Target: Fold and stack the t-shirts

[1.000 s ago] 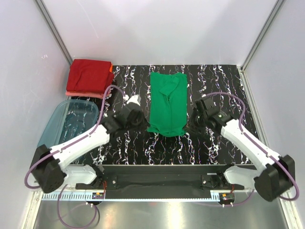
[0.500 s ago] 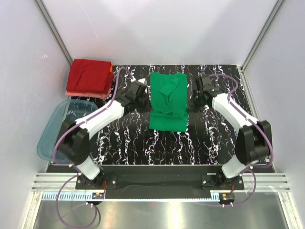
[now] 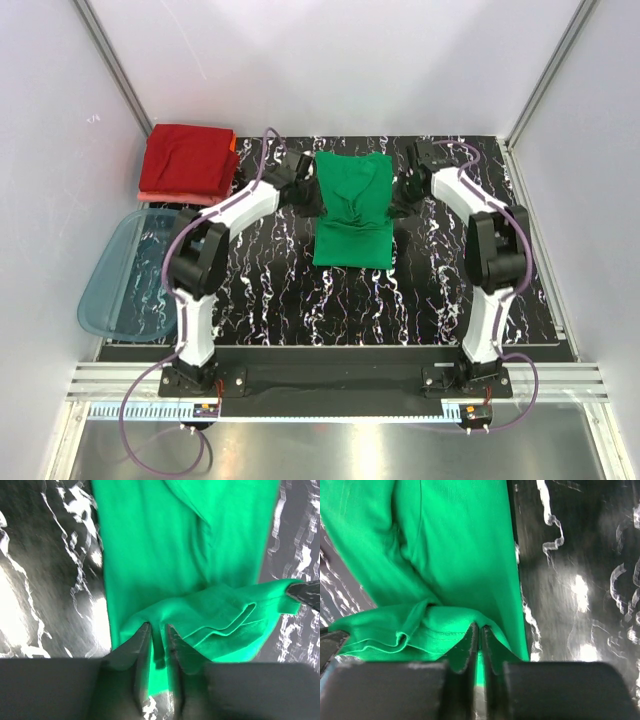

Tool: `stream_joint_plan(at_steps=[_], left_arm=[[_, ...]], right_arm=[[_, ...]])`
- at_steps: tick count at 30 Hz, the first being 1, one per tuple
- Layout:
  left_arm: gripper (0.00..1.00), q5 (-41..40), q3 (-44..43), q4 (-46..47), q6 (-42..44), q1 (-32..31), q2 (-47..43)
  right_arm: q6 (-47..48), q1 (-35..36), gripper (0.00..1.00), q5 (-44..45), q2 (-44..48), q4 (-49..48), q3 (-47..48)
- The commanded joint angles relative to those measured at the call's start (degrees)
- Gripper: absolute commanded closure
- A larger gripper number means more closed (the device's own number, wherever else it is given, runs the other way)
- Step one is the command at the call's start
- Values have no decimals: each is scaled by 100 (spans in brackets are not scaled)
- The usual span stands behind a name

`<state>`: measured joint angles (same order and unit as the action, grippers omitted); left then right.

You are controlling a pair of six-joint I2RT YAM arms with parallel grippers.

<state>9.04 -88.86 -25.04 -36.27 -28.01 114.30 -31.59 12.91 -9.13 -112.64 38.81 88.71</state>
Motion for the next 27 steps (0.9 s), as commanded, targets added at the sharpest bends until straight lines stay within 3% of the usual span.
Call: stream_joint_plan(at_steps=[1,3,4,6,8,13,17,22,27], left_arm=[[68,204,-710,-203,102,164,364],[55,247,-1218,-631,111,322,644],[36,326,-1335,-747,181,409,690],[22,485,-1493,-1115,374,445,525],[18,240,-1276,-1240,629,437,156],[15,-419,481,-1135,745,437,-1689],[15,-229,2148,-233,499,437,-2674],[17,659,3417,946,86,235,-3027],[18,889,4104,1896,-370,59,-2888]], right_arm=[[293,-209,61,-309,-468,-67,786],[364,-315,33,-397,-653,-31,1147],[417,-385,24,-267,-654,143,1236],[470,-385,23,-186,-339,224,1237],[444,-350,22,-256,230,145,817],[400,220,22,-195,1094,-40,-247],[347,634,22,-344,1218,-75,-643],[189,608,25,-19,2112,-391,-2048],[40,511,29,-466,2483,-1005,-3236]])
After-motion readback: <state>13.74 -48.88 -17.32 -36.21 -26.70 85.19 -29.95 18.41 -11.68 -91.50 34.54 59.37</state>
